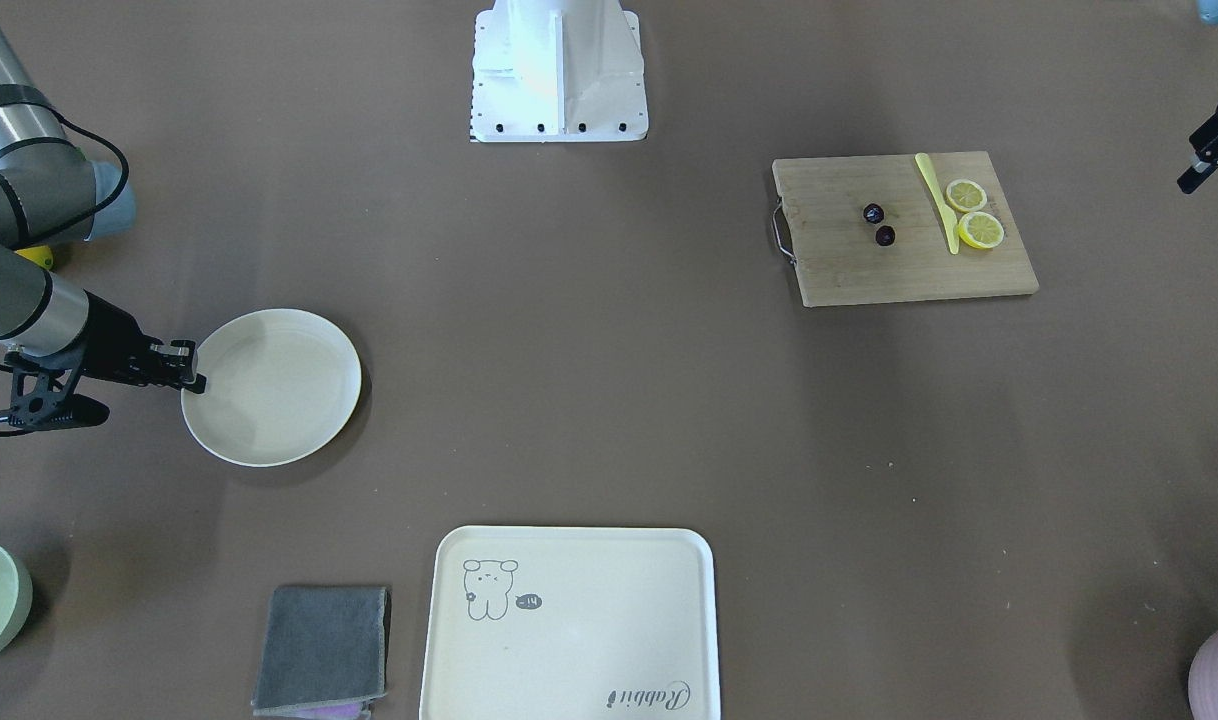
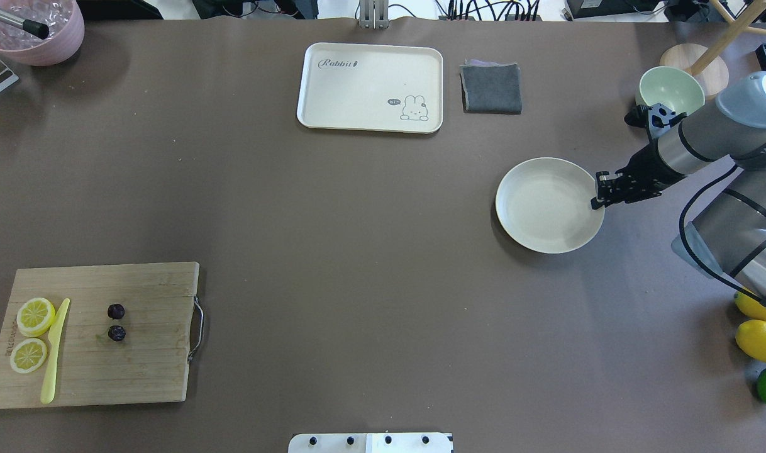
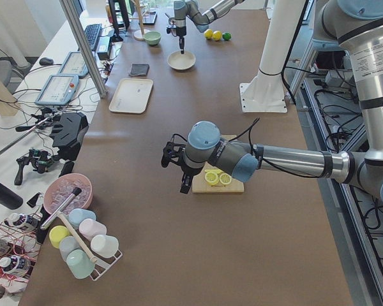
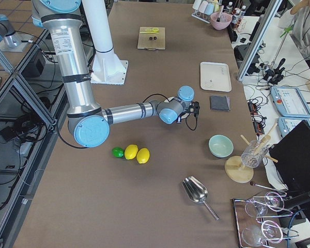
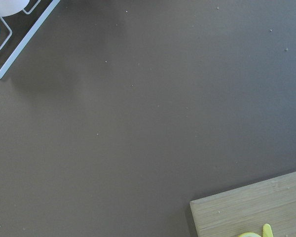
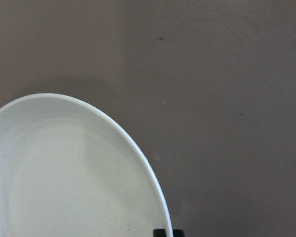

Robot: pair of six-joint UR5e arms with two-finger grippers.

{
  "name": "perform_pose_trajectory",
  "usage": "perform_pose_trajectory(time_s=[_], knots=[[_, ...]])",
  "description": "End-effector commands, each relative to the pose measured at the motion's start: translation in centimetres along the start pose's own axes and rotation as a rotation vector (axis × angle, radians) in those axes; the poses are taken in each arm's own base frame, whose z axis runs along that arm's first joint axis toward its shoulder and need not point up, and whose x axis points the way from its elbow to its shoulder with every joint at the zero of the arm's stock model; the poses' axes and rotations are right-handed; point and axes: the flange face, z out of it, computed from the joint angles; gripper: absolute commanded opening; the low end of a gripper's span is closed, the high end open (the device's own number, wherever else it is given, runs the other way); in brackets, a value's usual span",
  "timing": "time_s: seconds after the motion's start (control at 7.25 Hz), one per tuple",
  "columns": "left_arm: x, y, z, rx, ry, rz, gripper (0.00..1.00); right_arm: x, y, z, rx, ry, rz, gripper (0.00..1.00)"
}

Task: Place red cherry on plate
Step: 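Drag the plate to center with right gripper while left gripper reaches cherries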

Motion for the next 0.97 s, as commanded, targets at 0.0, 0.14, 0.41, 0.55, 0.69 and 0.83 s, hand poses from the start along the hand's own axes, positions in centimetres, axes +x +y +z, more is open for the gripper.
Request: perform_pose_trajectory(time_s=[0.0,0.14,0.41,0.55,0.69,0.83], knots=[[7.8,-0.3,3.4,-0.022,0.05,-0.173,0.96,-9.1,1.5,-1.4,-0.016,-0.1,0.124,0.0],[12.7,0.8,4.5,-0.035,0.049,-0.212,0.96,-12.5,3.0,-0.6,-0.03,-0.12,0.159,0.0],[19.8,4.1,8.8,-0.05,0.057,-0.296,0.93,-20.5,7.8,3.6,-0.014,-0.132,0.19,0.0],[21.9,6.2,11.6,-0.057,0.022,-0.275,0.9,-22.3,9.3,4.9,-0.019,-0.135,0.175,0.0],[21.9,7.2,13.4,-0.068,-0.006,-0.257,0.88,-23.9,10.7,6.0,-0.036,-0.138,0.174,0.0],[22.3,8.2,15.0,-0.066,-0.028,-0.233,0.86,-25.3,11.8,7.1,-0.028,-0.137,0.174,0.0]])
